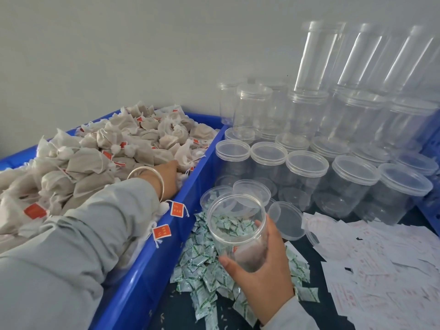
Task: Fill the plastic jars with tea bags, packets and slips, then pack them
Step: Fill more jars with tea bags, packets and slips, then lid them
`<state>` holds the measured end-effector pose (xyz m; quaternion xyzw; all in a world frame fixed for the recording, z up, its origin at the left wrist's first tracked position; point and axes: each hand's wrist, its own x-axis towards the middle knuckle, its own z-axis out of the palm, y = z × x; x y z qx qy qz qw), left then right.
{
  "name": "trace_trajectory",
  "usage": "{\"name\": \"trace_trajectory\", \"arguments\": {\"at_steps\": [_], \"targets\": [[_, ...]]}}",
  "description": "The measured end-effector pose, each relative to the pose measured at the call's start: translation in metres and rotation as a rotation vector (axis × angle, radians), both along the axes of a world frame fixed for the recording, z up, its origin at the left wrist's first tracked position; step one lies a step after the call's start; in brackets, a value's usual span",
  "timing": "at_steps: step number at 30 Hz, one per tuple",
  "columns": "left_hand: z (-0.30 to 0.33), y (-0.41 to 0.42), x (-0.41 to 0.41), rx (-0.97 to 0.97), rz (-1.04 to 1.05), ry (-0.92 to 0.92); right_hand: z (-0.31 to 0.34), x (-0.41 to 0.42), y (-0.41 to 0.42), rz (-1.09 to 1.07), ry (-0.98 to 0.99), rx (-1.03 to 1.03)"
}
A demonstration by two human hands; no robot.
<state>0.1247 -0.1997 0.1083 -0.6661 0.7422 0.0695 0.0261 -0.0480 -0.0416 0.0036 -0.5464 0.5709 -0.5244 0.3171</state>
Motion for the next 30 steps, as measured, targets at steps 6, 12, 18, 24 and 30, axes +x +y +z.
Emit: {"name": "trace_trajectory", "arguments": {"at_steps": [6, 12, 18, 24, 30], "targets": [[0.009, 0.004, -0.005, 0.055, -0.012, -0.083, 0.001, 0.001, 0.001, 0.018, -0.003, 0.005], [0.015, 0.004, 0.003, -0.104, 0.037, 0.041, 0.003, 0.000, 0.002, 0.012, -0.001, 0.005], [0.017, 0.007, 0.004, -0.365, 0.175, 0.580, 0.000, -0.002, 0.000, -0.002, 0.004, 0.003], [0.037, 0.043, -0.017, -0.221, 0.092, 1.310, -0.004, -0.002, -0.003, -0.002, 0.017, -0.008], [0.026, 0.078, -0.037, -0.174, -0.472, 0.875, -0.003, -0.001, -0.005, 0.015, -0.008, -0.032]]}}
